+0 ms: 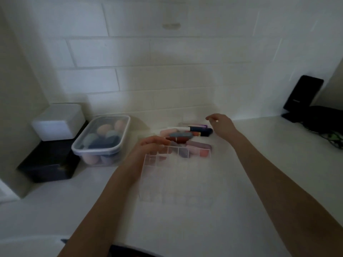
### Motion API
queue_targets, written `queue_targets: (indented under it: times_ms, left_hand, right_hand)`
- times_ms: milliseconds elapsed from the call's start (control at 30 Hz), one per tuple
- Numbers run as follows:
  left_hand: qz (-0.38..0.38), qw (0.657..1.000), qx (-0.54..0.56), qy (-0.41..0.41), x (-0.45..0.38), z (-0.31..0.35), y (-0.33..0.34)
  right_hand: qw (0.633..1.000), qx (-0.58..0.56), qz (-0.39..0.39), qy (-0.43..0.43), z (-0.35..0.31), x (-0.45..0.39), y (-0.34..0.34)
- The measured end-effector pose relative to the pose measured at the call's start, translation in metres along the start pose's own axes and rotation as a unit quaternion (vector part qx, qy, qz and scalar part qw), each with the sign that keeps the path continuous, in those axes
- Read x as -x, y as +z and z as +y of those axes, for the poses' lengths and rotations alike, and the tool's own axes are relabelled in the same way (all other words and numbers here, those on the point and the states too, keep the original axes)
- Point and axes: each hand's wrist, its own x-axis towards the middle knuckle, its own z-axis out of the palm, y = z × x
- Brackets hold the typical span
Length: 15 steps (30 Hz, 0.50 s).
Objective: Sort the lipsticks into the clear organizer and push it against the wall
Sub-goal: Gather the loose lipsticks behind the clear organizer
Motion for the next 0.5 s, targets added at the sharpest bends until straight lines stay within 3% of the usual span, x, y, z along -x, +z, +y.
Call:
queue_targets:
  times_ms: [100,200,500]
  left_hand:
    - [-0.008,1.0,0.019,-0.012,-0.002,-0.004,-0.003]
    - [-0.017,1.0,0.015,-0.004,-0.002,-0.005,-0.004]
    - [-0.027,0.999,0.019,-0.007,-0.002,-0.006,-0.006]
  right_hand:
    - [0.996,0.051,-0.054,0.04,0.001,-0.008,0.011]
    - [0.993,0.081,-0.053,0.064,-0.001,-0.007,0.018]
    - [1.0,0.004,-0.02,0.019,-0.005,-0.006,0.027]
